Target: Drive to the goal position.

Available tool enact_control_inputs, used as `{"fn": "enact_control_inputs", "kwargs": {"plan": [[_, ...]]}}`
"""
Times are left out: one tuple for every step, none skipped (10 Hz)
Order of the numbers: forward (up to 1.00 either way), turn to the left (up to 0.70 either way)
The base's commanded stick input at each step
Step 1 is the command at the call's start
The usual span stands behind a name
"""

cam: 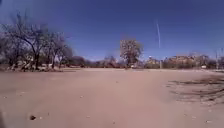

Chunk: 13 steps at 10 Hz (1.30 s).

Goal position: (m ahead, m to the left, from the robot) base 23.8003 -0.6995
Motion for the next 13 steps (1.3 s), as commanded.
{"fn": "enact_control_inputs", "kwargs": {"plan": [[1.0,0.0],[1.0,0.0],[1.0,0.0],[1.0,0.0],[1.0,0.0],[1.0,0.0],[1.0,0.0],[1.0,0.0],[1.0,0.0],[1.0,0.0],[1.0,0.0],[1.0,0.0],[1.0,0.0]]}}
